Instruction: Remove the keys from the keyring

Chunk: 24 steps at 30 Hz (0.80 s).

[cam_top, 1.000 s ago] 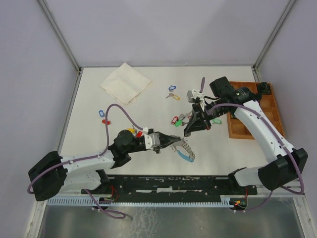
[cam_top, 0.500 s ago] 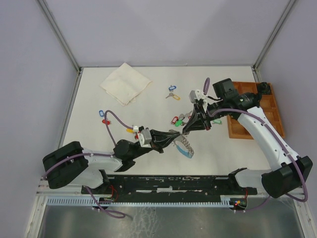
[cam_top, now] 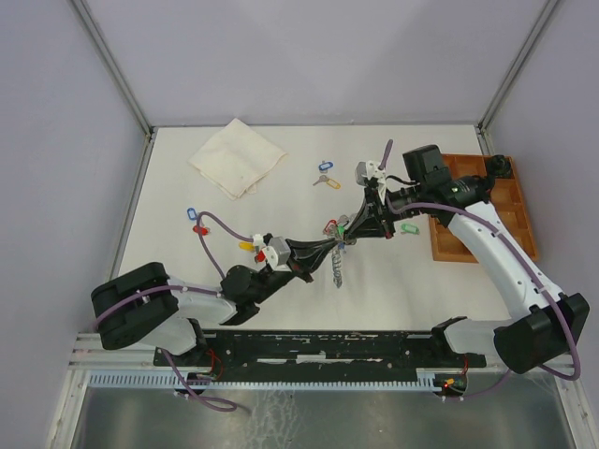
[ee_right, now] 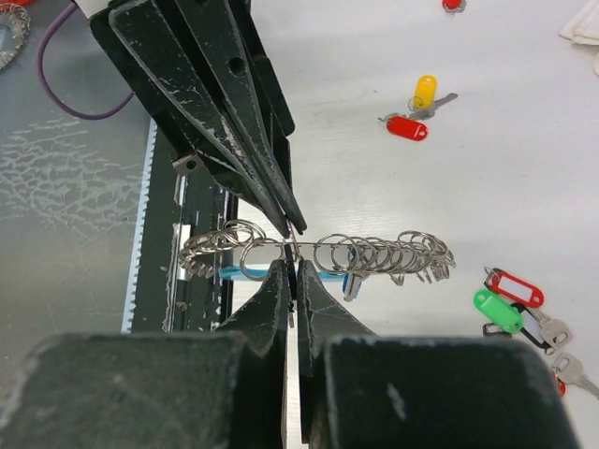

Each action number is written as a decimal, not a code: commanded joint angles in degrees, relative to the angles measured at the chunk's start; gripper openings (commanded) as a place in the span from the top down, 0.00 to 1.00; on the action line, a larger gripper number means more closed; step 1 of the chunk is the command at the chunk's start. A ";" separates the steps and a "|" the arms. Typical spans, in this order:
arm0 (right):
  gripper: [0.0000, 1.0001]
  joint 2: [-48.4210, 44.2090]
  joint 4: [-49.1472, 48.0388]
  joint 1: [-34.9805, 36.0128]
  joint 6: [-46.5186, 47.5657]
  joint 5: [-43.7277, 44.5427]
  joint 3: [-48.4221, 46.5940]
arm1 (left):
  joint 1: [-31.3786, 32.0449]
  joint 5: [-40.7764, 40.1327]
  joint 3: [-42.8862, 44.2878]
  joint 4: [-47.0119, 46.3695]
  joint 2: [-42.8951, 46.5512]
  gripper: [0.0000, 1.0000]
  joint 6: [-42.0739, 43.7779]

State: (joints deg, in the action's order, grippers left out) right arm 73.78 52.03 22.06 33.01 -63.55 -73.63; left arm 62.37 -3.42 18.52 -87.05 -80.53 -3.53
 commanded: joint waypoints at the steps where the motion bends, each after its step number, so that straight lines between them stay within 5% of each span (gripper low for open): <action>1: 0.99 -0.37 -2.49 0.07 -2.98 2.06 0.24 | -0.05 -3.80 2.75 -12.08 1.70 0.97 -0.09; 14: 0.98 -1.95 -4.64 -0.07 -3.14 7.86 1.45 | -0.14 0.93 0.57 -11.98 4.65 0.97 -0.02; 24: 0.78 -2.42 -2.62 0.00 0.15 2.26 1.63 | -0.71 3.21 1.15 -10.74 4.75 0.97 -0.83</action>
State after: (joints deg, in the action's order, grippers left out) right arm 72.79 48.97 22.33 31.22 -59.44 -72.07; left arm 62.15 -1.32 18.65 -87.59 -77.49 -3.53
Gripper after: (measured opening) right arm 0.168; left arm 0.029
